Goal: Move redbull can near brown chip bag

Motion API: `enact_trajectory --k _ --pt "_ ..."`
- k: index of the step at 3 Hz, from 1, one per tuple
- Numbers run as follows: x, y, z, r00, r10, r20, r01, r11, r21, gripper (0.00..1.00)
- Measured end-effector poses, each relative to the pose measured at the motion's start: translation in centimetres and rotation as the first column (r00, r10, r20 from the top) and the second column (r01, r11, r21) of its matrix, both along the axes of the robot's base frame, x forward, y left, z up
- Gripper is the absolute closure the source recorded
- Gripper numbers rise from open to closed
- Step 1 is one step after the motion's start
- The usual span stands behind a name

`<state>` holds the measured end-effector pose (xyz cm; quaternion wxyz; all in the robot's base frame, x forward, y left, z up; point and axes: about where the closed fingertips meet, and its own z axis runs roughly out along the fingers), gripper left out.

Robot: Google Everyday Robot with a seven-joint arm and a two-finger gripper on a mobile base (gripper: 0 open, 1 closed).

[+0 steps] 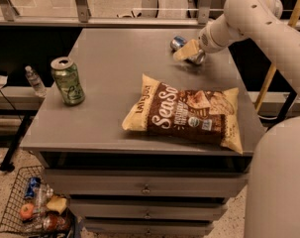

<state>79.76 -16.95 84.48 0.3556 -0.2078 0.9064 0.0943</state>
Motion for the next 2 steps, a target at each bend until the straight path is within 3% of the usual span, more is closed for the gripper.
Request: enact_trajectory --k 1,2 --pt "0.7 -0.4 -0.5 0.9993 -0.027 -0.027 0.028 0.999 0.026 0.41" --pt "0.5 0.1 1.4 1.0000 0.009 0.000 -0.009 1.000 0.022 0.65"
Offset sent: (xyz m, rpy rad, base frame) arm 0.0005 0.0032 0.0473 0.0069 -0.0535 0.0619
